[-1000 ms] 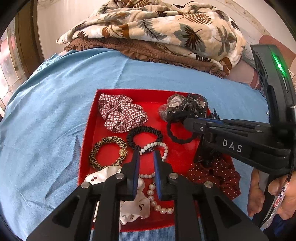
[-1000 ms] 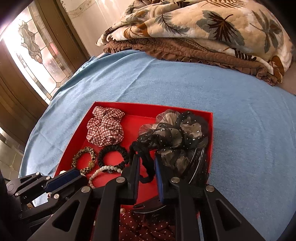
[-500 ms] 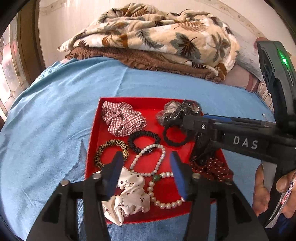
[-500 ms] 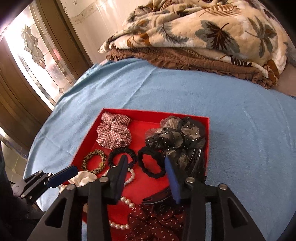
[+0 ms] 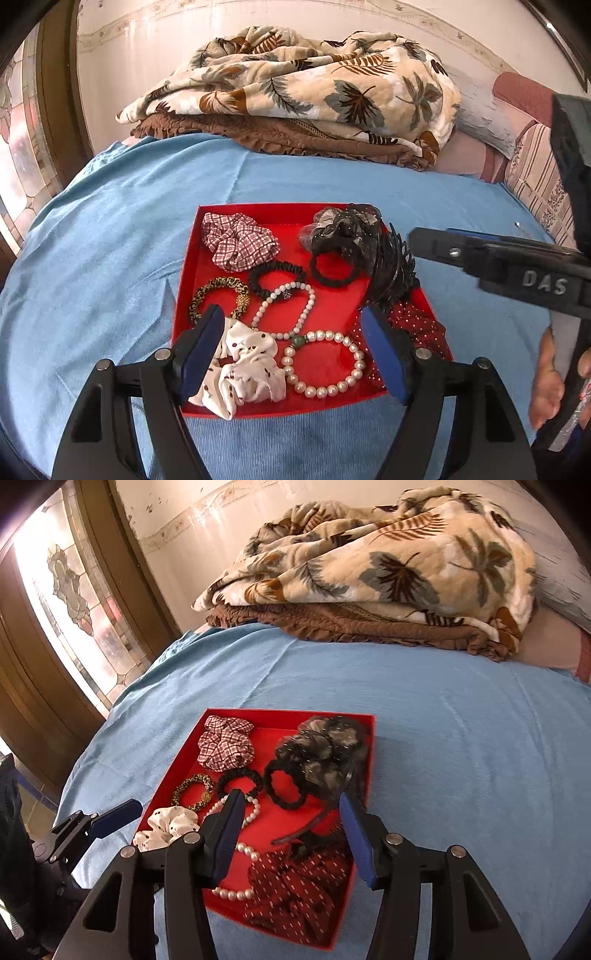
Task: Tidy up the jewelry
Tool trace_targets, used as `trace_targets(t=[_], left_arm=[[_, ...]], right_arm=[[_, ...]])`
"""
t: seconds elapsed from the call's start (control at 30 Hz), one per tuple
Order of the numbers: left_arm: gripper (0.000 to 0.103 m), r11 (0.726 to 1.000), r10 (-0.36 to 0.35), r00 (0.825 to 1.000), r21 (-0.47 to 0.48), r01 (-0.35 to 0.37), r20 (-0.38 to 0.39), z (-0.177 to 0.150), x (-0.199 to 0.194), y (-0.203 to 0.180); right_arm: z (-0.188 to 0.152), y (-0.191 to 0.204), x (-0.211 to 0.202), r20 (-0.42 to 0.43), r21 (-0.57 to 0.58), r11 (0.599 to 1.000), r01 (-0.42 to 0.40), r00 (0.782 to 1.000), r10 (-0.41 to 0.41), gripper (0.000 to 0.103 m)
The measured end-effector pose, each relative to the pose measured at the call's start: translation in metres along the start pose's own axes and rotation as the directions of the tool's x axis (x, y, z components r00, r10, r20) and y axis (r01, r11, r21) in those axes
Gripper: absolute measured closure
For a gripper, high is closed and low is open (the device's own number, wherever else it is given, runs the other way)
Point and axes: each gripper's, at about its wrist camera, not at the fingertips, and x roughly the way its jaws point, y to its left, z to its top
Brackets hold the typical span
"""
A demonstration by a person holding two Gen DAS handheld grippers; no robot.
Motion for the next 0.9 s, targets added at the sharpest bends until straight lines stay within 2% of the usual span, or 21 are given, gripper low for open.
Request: trace_targets(t=[0.1,0.27,0.4,0.47,0.6,0.7,0.83,0.9], left_arm=[[0.027,1.0,0.024,1.0,0.009,-0.024,0.02,-0.004,-0.005,-0.005],[0.027,0.997,0.078,0.996,0.0,-0.079,0.052,-0.014,-0.014,-0.013],[0.025,0.986,0.164,0.979,-0.009,-0.164,0.121,-0.024,-0.028,-0.016],[0.012,0.976,0.215,0.96,-0.027,-0.214,0.177,-0.031,-0.04,-0.017],[0.011,0.956,0.293,0.909,-0.066,-0.286,0.297,-0.047,-0.074,-0.021],[0.004,0.937,0.347,0.866,-0.093,-0.336,0.361,-0.058,-0.1,-0.027],[0.0,0.913,0.408,0.822,-0.179,-0.366,0.397,-0.069,-0.134,-0.032],[0.0,0.897,0.442,0.814,-0.213,-0.388,0.376,-0.073,-0.145,-0.033]], right_arm=[[-0.009,-0.01,-0.013,0.017,0.026,1.0,0.012,1.0,-0.012,0.039],[-0.028,-0.018,-0.029,0.017,0.039,0.999,0.039,0.999,-0.039,0.038],[-0.045,-0.018,-0.04,0.026,0.016,0.998,0.058,0.998,-0.059,0.033],[-0.055,-0.017,-0.046,0.034,0.004,0.998,0.069,0.997,-0.069,0.031],[-0.072,-0.014,-0.055,0.043,-0.016,0.996,0.083,0.996,-0.083,0.03],[-0.084,-0.011,-0.059,0.049,-0.036,0.995,0.097,0.994,-0.095,0.029],[-0.098,-0.005,-0.067,0.054,-0.062,0.993,0.103,0.994,-0.099,0.028],[-0.105,0.0,-0.072,0.063,-0.072,0.992,0.105,0.993,-0.101,0.027]])
